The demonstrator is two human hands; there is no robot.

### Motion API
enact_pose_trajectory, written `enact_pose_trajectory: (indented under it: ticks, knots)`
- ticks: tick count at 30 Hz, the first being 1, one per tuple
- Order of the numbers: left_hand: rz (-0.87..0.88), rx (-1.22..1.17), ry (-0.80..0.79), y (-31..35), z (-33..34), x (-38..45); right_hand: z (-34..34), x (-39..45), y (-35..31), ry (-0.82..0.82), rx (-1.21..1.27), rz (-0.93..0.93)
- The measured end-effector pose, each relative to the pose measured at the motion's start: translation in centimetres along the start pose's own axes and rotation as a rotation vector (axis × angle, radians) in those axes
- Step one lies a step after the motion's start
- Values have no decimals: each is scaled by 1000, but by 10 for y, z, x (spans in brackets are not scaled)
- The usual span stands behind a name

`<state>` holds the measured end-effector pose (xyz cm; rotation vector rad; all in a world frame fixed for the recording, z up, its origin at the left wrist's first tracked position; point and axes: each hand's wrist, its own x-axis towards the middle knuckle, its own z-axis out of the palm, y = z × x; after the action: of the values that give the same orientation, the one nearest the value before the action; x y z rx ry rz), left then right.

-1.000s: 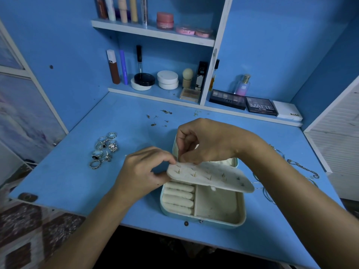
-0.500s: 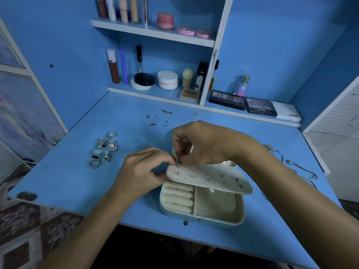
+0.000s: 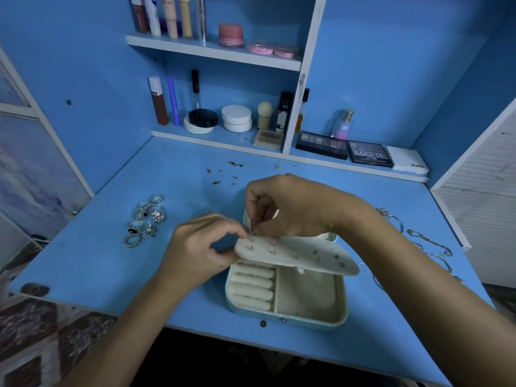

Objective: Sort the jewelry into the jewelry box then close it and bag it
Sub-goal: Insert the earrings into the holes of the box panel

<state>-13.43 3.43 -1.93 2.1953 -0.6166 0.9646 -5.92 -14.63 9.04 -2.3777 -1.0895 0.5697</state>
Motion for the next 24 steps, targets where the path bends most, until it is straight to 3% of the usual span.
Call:
enact_pose_trajectory:
  ticks: [4, 17, 24]
  knots:
    - [-71, -32, -11, 0, -1, 4, -11, -8, 14, 71, 271, 73]
    - [-483, -312, -203, -3, -10, 45, -11, -52, 97, 660, 723, 304]
    - [-601, -477, -292, -28, 2, 59, 13, -49, 109, 773, 887, 323]
